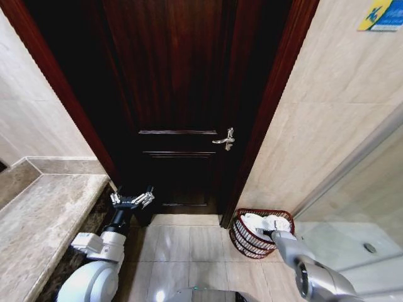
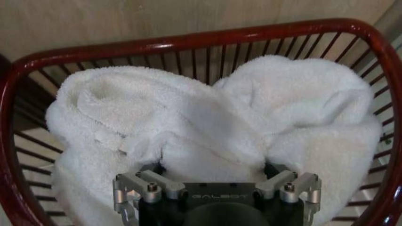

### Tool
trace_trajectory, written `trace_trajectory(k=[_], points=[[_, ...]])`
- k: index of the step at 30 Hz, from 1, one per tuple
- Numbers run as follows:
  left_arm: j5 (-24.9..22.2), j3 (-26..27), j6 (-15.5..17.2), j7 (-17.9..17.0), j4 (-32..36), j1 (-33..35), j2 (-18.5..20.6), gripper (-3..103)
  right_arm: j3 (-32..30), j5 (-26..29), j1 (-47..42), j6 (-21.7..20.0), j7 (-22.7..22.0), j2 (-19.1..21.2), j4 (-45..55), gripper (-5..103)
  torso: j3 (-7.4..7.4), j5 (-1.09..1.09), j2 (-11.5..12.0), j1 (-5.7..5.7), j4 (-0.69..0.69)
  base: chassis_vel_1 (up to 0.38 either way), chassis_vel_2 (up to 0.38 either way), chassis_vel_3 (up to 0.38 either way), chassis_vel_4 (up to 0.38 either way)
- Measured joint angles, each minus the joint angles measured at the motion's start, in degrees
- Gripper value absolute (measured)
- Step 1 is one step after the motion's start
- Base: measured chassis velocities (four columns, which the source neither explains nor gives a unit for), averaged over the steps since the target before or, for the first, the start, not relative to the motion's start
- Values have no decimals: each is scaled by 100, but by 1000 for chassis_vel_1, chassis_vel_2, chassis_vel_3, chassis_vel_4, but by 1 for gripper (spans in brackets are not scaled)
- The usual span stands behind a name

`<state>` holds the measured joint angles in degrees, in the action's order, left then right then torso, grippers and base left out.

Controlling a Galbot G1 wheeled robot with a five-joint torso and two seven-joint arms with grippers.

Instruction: Discard the used towel into the hamper.

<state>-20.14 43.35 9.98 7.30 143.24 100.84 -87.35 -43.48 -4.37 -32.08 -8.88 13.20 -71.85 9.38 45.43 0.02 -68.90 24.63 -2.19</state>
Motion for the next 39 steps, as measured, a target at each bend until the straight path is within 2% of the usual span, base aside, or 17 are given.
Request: trace_trajectory(k=[11,16,25,32,39], points=[[0,0,0,0,0,0,0,100,35,-139,-158,124,224,54,58,100,1,-3,-1,3,1,-17,21,22,-17],[0,0,0,0,0,0,0,100,-1,-134,-134,13,222,-23,87,100,1,-3,-2,1,0,0,0,0,0],[0,0,0,0,0,0,0,100,4,-59,-139,73,174,-3,58,100,1,-1,-2,1,0,-12,15,16,-14],[0,0,0,0,0,0,0,100,-3,-309,-179,113,165,-27,-36,100,2,-3,-2,4,-1,-48,62,60,-60],[0,0,0,0,0,0,0,100,-55,-267,-199,133,135,-78,-123,100,1,-2,-3,1,-1,0,0,0,0]])
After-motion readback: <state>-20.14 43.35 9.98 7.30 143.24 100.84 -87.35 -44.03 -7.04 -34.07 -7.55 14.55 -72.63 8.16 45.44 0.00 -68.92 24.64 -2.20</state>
